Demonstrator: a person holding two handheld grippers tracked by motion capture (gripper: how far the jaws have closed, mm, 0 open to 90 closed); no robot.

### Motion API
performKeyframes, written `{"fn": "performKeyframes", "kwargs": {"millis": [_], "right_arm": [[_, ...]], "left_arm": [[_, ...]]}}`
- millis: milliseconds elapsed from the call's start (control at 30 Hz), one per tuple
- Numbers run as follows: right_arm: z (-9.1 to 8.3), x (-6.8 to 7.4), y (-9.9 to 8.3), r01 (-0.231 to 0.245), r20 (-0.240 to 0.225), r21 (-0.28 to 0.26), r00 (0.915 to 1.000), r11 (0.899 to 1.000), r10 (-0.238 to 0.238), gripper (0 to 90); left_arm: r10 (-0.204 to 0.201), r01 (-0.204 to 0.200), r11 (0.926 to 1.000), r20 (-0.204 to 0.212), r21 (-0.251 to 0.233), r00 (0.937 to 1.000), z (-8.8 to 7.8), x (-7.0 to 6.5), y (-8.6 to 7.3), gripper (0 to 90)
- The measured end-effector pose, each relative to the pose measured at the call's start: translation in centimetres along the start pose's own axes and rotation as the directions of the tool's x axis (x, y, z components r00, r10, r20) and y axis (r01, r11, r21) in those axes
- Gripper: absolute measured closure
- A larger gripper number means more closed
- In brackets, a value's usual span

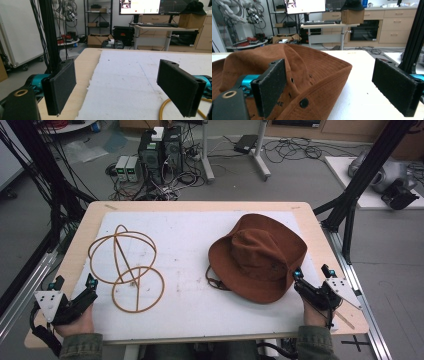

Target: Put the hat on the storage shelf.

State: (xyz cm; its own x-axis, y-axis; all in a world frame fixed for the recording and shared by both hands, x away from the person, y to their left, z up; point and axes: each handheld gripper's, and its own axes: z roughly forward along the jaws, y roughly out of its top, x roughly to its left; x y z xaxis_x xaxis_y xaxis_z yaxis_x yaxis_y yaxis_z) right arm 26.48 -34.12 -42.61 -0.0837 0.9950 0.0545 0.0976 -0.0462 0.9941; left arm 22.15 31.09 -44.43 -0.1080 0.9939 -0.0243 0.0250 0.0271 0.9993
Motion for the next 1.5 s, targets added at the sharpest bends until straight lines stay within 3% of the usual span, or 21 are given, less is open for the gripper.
{"fn": "performKeyframes", "kwargs": {"millis": [700, 1033, 1067, 1233, 1267, 1333, 1367, 1400, 1467, 1500], "right_arm": [[0.2, -0.1, -0.1, -0.002, -0.021, 0.023, 0.9998, 1.0, 0.003, 11.6], [1.4, 0.4, 0.7, 0.024, -0.104, 0.035, 0.9943, 0.999, -0.02, 11.6], [1.9, 0.6, 1.0, 0.03, -0.141, 0.043, 0.9897, 0.999, -0.023, 11.6], [3.0, 1.0, 1.5, 0.084, -0.199, 0.068, 0.9776, 0.994, -0.069, 11.7], [3.5, 1.1, 1.6, 0.109, -0.243, 0.082, 0.9662, 0.991, -0.087, 11.7], [4.2, 1.1, 1.6, 0.125, -0.296, 0.115, 0.9512, 0.985, -0.086, 11.6], [4.2, 1.1, 1.6, 0.125, -0.296, 0.115, 0.9512, 0.985, -0.086, 11.6], [5.0, 1.0, 1.6, 0.157, -0.334, 0.144, 0.9372, 0.977, -0.101, 11.6], [5.8, 1.0, 1.5, 0.196, -0.364, 0.159, 0.9228, 0.968, -0.127, 11.7], [5.8, 1.0, 1.5, 0.196, -0.364, 0.159, 0.9228, 0.968, -0.127, 11.7]], "left_arm": [[0.0, 0.0, 1.0, 0.007, -0.004, 1.0, 0.2, -0.2, 0.1, 16.0], [0.0, 0.0, 1.0, 0.008, 0.001, 1.0, 0.3, -0.1, 0.1, 16.0], [0.001, -0.001, 1.0, 0.009, -0.002, 1.0, 0.2, -0.2, 0.1, 16.0], [0.002, -0.002, 1.0, 0.009, 0.0, 1.0, 0.2, -0.1, 0.1, 16.0], [0.001, -0.001, 1.0, 0.012, 0.002, 0.9999, 0.3, 0.0, 0.0, 16.0], [-0.006, 0.006, 1.0, 0.01, 0.0, 0.9999, 0.3, 0.0, 0.0, 16.0], [-0.006, 0.006, 1.0, 0.01, 0.0, 0.9999, 0.3, 0.0, 0.0, 16.0], [-0.005, 0.005, 1.0, 0.011, 0.001, 0.9999, 0.3, 0.0, 0.0, 16.0], [-0.007, 0.007, 1.0, 0.011, 0.001, 0.9999, 0.3, 0.0, 0.0, 16.0], [-0.007, 0.007, 1.0, 0.011, 0.001, 0.9999, 0.3, 0.0, 0.0, 16.0]]}}
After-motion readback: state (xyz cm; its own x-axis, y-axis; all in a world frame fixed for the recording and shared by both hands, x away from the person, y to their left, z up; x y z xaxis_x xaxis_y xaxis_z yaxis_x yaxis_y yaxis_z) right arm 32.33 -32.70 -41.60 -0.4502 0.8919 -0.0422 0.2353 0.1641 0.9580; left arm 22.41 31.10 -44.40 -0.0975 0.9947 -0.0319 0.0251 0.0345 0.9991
